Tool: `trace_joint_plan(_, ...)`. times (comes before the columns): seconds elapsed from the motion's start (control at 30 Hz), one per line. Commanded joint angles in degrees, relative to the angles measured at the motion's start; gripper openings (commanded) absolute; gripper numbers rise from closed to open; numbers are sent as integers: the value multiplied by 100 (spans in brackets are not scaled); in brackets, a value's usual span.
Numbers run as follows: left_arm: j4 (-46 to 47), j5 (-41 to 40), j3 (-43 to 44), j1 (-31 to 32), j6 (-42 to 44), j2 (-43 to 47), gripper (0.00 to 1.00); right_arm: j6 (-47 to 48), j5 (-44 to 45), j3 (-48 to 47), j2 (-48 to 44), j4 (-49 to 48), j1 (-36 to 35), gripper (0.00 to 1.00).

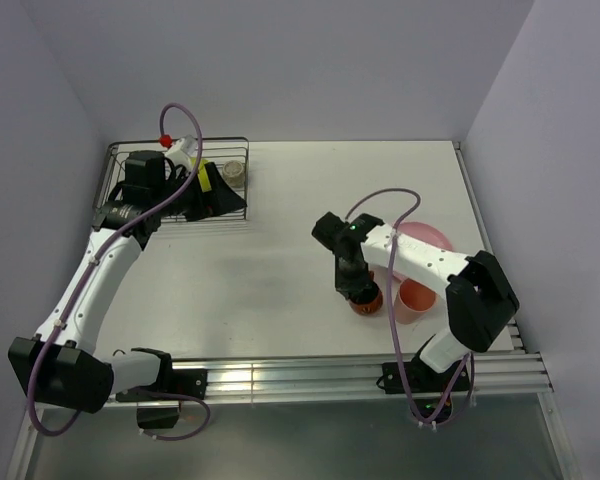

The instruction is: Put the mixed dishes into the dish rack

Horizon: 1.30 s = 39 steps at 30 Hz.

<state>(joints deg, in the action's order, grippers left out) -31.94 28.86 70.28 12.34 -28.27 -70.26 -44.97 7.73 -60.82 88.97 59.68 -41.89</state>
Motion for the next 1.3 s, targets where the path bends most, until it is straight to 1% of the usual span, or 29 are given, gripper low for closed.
trace_joint_plan(0.0, 574, 839, 56, -30, -195, -172, 96, 208, -85, -1377, -204, 360, -83, 0)
trace_joint_plan(0.03, 671, 971, 38, -30, -344, -207, 99, 260, -531, -1650, -231, 386, -56, 0)
trace_joint_plan(0.07, 776, 1303, 30, -30, -424, -286, 99, 322, -814, -2183, -274, 369, -13, 0)
trace_joint_plan(0.1, 1091, 1445, -5, -30, -555, -304, 99, 331, -1208, -2398, -301, 325, 57, 0)
trace_joint_plan(0.13, 1268, 1595, -93, -30, -783, -313, 99, 331, -2030, -2530, -397, 64, 241, 0)
trace_joint_plan(0.17, 1687, 1909, -215, -30, -933, -304, 99, 244, -2447, -2636, -476, -348, 356, 0)
trace_joint_plan(0.2, 1691, 2043, -217, -30, -1117, -313, 99, 165, -2869, -2594, -581, -352, 487, 0)
trace_joint_plan(0.23, 2161, 2201, -338, -30, -1311, -322, 99, 68, -3265, -2506, -696, -952, 602, 0)
trace_joint_plan(0.27, 2427, 2368, -427, -30, -1800, -365, 99, -194, -3991, -2209, -958, -1324, 873, 0)
trace_joint_plan(0.3, 2682, 2483, -515, -30, -2066, -392, 99, -370, -4303, -2006, -1117, -1684, 1006, 0)
trace_joint_plan(0.33, 3224, 2675, -733, -30, -2634, -436, 99, -781, -4584, -1795, -1423, -2514, 1146, 0)
trace_joint_plan(0.37, 3595, 2782, -866, -30, -2918, -453, 99, -1037, -4839, -1550, -1548, -2993, 1270, 0)
trace_joint_plan(0.4, 3860, 2835, -989, -38, -3191, -462, 99, -1275, -5242, -1112, -1680, -3432, 1480, 0)
trace_joint_plan(0.43, 4054, 2835, -1199, -39, -3420, -480, 99, -1538, -5403, -916, -1785, -4298, 1560, 0)
trace_joint_plan(0.47, 4517, 2844, -1305, -30, -3900, -523, 98, -2011, -5544, -584, -1934, -4751, 1648, 0)
trace_joint_plan(0.5, 4809, 2870, -1411, -30, -4184, -541, 96, -2198, -5737, -450, -1971, -5486, 1666, 0)
trace_joint_plan(0.53, 5064, 2905, -1577, -4, -4709, -568, 94, -2374, -5799, -353, -1997, -5772, 1666, 0)
trace_joint_plan(0.57, 5319, 2906, -1622, 14, -4888, -637, 93, -2637, -5835, -187, -1989, -6053, 1666, 0)
trace_joint_plan(0.63, 5321, 2906, -1571, 110, -5204, -717, 91, -2893, -5853, -54, -1980, -6903, 1658, 0)
trace_joint_plan(0.7, 5260, 2915, -1535, 190, -5433, -814, 91, -3123, -5835, 35, -1927, -7520, 1658, 0)
trace_joint_plan(0.77, 5417, 2906, -1605, 312, -5960, -901, 90, -2949, -5739, -96, -1857, -7603, 1658, 0)
trace_joint_plan(0.87, 6303, 2862, -1938, 453, -6944, -989, 90, -2702, -5633, -255, -1743, -7637, 1649, 0)
trace_joint_plan(0.9, 6776, 2853, -2026, 471, -7181, -1016, 89, -2710, -5633, -273, -1708, -7838, 1658, 0)
trace_joint_plan(0.93, 6946, 2844, -2149, 523, -7532, -1042, 89, -2753, -5650, -264, -1638, -7988, 1658, 0)
trace_joint_plan(1.0, 7184, 2801, -2220, 568, -7754, -1104, 89, -2859, -5651, -273, -1558, -8295, 1658, 0)
trace_joint_plan(1.1, 7254, 2739, -2281, 586, -7956, -1113, 92, -3044, -5651, -255, -1418, -8778, 1658, 0)
trace_joint_plan(1.17, 7649, 2704, -2369, 594, -8351, -1121, 92, -3158, -5677, -229, -1312, -8990, 1649, 0)
trace_joint_plan(1.2, 7833, 2625, -2483, 603, -8535, -1130, 93, -3245, -5712, -203, -1260, -9322, 1658, 0)
trace_joint_plan(1.27, 8317, 2555, -2580, 629, -9001, -1157, 98, -3509, -5730, -80, -1145, -9710, 1649, 0)
